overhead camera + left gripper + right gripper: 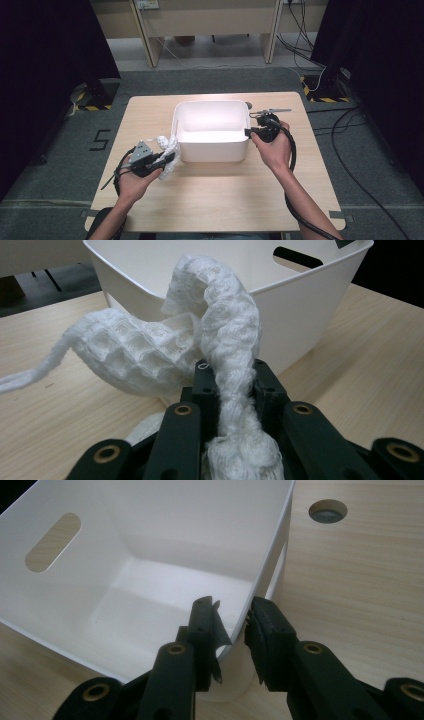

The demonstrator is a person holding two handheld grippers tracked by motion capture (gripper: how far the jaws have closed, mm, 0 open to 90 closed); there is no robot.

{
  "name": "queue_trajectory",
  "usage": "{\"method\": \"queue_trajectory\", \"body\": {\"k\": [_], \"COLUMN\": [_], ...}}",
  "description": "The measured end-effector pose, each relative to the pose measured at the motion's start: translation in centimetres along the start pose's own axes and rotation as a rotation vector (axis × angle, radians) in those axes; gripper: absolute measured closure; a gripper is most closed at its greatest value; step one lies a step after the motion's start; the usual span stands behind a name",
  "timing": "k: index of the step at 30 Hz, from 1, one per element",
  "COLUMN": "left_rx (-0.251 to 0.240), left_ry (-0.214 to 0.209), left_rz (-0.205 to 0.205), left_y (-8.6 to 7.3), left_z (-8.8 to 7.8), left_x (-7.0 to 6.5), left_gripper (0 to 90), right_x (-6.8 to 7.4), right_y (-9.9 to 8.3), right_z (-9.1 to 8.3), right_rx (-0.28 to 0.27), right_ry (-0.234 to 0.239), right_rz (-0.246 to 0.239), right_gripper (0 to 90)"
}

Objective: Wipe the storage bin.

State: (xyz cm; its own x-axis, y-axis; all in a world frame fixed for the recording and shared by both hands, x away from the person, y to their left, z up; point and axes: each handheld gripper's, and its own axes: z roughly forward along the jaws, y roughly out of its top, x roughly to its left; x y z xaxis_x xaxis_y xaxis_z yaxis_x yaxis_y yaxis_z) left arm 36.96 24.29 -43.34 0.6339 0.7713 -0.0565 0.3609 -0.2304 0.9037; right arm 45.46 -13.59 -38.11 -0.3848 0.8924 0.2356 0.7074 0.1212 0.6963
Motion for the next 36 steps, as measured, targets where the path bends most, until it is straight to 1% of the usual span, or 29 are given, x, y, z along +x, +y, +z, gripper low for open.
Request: {"method": "queue_trajectory", "body": {"k": [4,13,15,18,23,36], "left_rx": [0.012,0.030,0.034,0.057,0.069,0.112], "left_ry": [-0.005,-0.005,-0.004,-0.010,-0.014,-0.010], "left_rz": [0.000,0.015,0.016,0.018,0.014,0.024], "left_y": [-0.1,-0.2,-0.4,-0.9,-1.5,-2.6], "left_z": [0.7,1.3,1.5,1.9,2.5,3.6], "left_x": [-0.1,-0.4,-0.5,-0.6,-0.7,-0.8], "left_gripper": [76.2,76.2,76.2,76.2,76.2,76.2], "right_x": [-0.1,-0.2,-0.2,-0.2,-0.3,-0.2], "right_y": [0.0,0.0,0.0,0.0,0.0,0.1], "right_z": [0.0,0.0,0.0,0.0,0.0,0.0], "right_rx": [-0.003,-0.004,-0.003,-0.003,-0.005,-0.003], "right_ry": [0.001,0.006,0.009,0.012,0.016,0.013], "right_rz": [-0.009,-0.011,-0.009,-0.008,-0.003,0.000], "right_gripper": [73.2,73.5,73.5,73.5,74.1,74.4]}}
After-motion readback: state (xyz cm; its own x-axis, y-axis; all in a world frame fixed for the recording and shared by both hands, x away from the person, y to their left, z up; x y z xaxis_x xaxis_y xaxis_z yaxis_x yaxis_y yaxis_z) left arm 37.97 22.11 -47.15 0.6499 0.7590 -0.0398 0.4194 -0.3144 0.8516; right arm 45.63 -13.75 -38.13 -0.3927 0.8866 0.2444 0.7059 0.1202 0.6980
